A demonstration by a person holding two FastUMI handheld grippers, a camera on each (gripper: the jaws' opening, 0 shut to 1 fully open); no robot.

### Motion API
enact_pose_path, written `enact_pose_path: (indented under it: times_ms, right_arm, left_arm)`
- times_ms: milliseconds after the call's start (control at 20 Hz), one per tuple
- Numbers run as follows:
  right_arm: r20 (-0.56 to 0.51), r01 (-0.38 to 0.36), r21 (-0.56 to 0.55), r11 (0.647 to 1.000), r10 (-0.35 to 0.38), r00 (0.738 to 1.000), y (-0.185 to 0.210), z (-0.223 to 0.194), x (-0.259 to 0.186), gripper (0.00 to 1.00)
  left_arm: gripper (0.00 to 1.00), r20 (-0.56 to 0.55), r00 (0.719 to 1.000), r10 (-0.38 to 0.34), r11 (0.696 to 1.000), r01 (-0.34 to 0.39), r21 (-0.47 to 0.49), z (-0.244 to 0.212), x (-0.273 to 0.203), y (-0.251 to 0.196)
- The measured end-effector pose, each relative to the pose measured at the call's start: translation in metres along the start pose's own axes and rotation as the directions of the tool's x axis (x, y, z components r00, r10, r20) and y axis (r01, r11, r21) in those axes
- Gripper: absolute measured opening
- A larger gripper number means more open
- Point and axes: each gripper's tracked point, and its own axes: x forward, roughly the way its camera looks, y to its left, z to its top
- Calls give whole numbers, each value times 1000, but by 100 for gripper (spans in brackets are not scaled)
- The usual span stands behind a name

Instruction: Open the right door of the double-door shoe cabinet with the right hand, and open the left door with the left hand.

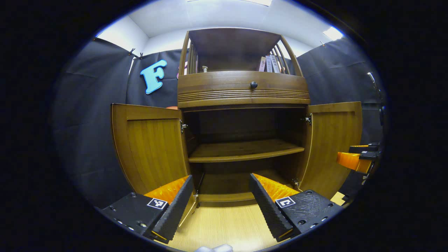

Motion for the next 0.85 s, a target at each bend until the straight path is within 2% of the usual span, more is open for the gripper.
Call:
enact_pose_path:
  times_ms: [50,150,200,250,400,450,550,600,650,700,850]
  right_arm:
    - [2,-1,0,1000,1,1000,2,1,0,100]
    - [3,-1,-1,1000,1,1000,5,2,0,100]
    - [3,-2,1,1000,2,1000,6,1,-1,100]
    - [2,-2,1,1000,2,1000,8,1,-1,100]
    - [0,1,-2,1000,-1,1000,11,0,-2,100]
    - [0,2,-2,1000,-2,1000,11,0,-3,100]
    - [2,4,0,1000,-4,1000,14,0,-4,100]
    - [3,5,0,1000,-5,1000,15,0,-4,100]
    - [3,6,-1,1000,-6,1000,16,-1,-5,100]
    - [4,8,-2,1000,-8,1000,17,0,-6,100]
    - [7,12,-2,1000,-12,1000,18,-1,-7,100]
  left_arm:
    - [100,1,1000,-1,1000,1,-4,0,0,0]
    - [100,2,1000,0,1000,0,-6,1,2,5]
    - [96,1,1000,-2,1000,2,-8,2,1,3]
    - [100,2,1000,-4,1000,4,-10,2,0,4]
    - [100,8,1000,-10,1000,10,-12,3,0,6]
    - [96,7,1000,-11,1000,11,-13,3,0,8]
    - [100,6,1000,-11,1000,11,-16,2,-1,10]
    - [96,5,1000,-11,1000,11,-17,3,-1,12]
    - [100,5,1000,-10,1000,10,-16,3,-2,13]
    - [96,4,1000,-9,1000,9,-15,3,-2,16]
    - [96,2,1000,-7,1000,7,-11,2,-4,20]
